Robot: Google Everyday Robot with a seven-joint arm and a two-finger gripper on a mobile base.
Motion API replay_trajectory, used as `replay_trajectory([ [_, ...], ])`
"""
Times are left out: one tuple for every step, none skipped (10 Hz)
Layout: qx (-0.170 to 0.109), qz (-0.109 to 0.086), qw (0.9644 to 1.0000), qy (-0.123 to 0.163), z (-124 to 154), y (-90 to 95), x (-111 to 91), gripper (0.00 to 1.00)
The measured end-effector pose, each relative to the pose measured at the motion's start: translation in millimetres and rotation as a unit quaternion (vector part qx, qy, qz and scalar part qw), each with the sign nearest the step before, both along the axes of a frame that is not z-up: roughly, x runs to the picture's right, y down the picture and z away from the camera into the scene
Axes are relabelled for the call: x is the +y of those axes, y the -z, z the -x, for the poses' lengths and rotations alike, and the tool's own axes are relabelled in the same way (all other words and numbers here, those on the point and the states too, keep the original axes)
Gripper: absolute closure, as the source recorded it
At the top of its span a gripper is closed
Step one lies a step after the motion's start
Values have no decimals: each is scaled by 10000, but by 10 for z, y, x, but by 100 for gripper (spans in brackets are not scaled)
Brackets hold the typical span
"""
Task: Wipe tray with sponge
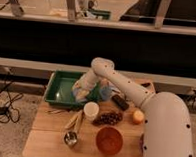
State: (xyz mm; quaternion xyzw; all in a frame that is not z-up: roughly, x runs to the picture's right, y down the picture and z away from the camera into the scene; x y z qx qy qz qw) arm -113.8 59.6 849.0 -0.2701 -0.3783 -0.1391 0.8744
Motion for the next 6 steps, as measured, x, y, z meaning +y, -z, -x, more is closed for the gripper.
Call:
replay_trajectory([
  [-60,-109,9999,-28,13,108,-87,50],
  [-121,-209,9997,-48,22,213,-160,50],
  [-229,-323,9992,-78,57,341,-233,50],
  [-378,-452,9982,-137,89,501,-287,50],
  [-434,-498,9976,-182,75,568,-303,50],
  [-444,-499,9976,-185,78,573,-299,50],
])
